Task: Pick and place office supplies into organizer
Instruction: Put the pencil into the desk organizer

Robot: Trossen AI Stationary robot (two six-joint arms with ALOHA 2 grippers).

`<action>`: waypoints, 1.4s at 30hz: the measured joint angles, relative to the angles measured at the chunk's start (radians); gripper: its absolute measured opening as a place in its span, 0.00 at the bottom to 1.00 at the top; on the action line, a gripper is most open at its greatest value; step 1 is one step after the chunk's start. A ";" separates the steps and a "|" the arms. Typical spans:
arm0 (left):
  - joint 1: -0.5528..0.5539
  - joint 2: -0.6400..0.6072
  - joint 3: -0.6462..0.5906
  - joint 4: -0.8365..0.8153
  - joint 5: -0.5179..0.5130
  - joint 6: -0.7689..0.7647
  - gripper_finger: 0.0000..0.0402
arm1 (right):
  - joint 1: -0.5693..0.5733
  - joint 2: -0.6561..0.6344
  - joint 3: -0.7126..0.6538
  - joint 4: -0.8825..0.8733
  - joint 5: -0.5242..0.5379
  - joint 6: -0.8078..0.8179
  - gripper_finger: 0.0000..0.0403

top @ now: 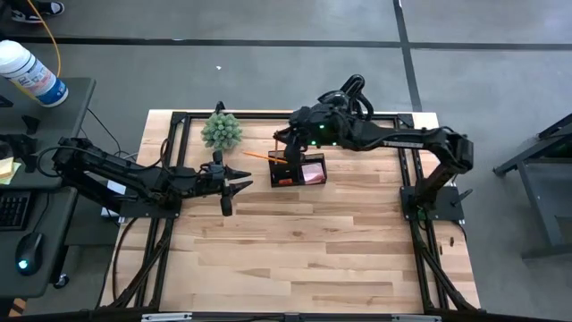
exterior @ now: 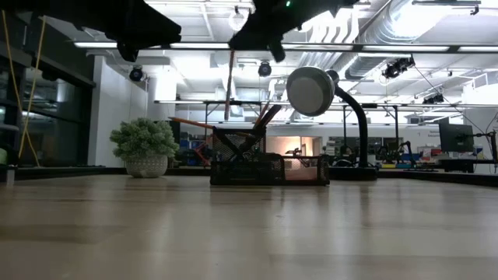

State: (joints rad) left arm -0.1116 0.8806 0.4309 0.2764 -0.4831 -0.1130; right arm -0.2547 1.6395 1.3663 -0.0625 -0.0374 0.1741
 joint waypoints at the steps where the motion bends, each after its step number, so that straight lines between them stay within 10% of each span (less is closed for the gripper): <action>1: 0.000 0.000 0.000 0.000 0.000 0.000 0.26 | -0.001 0.015 0.000 -0.001 0.002 -0.002 0.04; 42: 0.000 0.000 0.000 -0.064 -0.017 0.000 0.26 | -0.054 0.090 0.117 -0.149 -0.060 -0.067 0.04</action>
State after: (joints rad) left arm -0.1112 0.8806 0.4309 0.2127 -0.5001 -0.1131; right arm -0.3089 1.7300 1.4837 -0.2111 -0.0975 0.1072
